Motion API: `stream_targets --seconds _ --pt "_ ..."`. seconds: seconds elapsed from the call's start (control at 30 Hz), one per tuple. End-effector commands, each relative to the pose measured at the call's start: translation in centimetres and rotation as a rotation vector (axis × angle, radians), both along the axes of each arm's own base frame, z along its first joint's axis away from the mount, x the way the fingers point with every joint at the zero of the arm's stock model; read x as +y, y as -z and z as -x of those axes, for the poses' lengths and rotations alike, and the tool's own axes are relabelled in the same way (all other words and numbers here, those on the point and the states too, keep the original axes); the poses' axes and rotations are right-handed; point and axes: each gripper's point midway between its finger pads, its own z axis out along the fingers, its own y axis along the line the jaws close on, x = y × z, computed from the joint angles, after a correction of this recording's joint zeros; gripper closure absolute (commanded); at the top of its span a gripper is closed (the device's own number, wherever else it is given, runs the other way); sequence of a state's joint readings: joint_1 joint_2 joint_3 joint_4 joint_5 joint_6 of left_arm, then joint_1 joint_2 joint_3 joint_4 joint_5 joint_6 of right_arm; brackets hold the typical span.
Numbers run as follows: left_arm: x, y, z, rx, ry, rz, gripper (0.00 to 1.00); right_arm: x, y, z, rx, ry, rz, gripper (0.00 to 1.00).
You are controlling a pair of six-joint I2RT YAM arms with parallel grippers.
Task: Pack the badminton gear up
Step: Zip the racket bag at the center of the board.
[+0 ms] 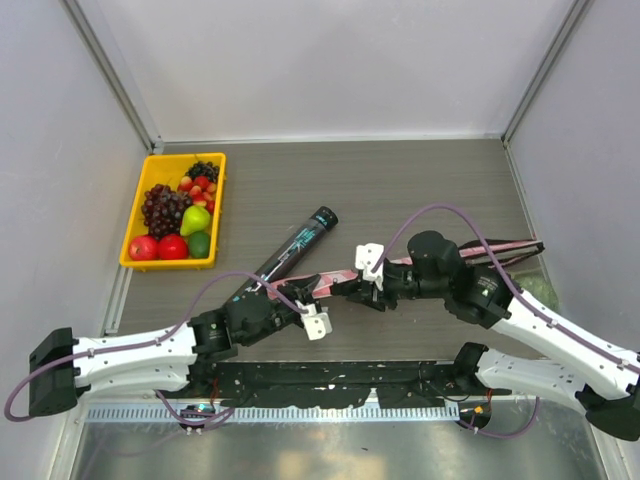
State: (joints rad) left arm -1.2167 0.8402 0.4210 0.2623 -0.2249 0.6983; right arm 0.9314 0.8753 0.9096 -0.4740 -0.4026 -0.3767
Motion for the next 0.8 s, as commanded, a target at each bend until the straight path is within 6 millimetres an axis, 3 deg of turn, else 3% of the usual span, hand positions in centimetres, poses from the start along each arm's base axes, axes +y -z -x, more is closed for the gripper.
stream_targets --seconds 0.0,0.23,0.43,0.5,0.67,0.77 --pt "0.7 -4.2 -2.1 -0.059 -0.128 0.133 1.00 0.3 -0.7 2.5 0.135 -0.079 -0.016 0.64" --pt "0.3 -4.7 -2.1 -0.074 -0.116 0.181 1.00 0.6 3.1 1.7 0.236 0.005 0.027 0.64" --pt "-0.2 -4.2 -1.5 -0.086 -0.071 0.200 1.00 0.9 3.8 1.3 0.256 0.046 0.012 0.61" --pt "-0.3 -4.5 -1.3 -0.100 -0.054 0.226 1.00 0.8 3.0 0.9 0.246 0.073 -0.012 0.61" --pt "-0.1 -4.0 -1.0 -0.119 -0.036 0.243 1.00 0.8 -2.2 2.0 0.263 0.063 -0.154 0.56" --pt "-0.1 -3.8 -0.7 -0.116 -0.023 0.245 1.00 0.6 -4.5 1.1 0.306 0.162 -0.211 0.54"
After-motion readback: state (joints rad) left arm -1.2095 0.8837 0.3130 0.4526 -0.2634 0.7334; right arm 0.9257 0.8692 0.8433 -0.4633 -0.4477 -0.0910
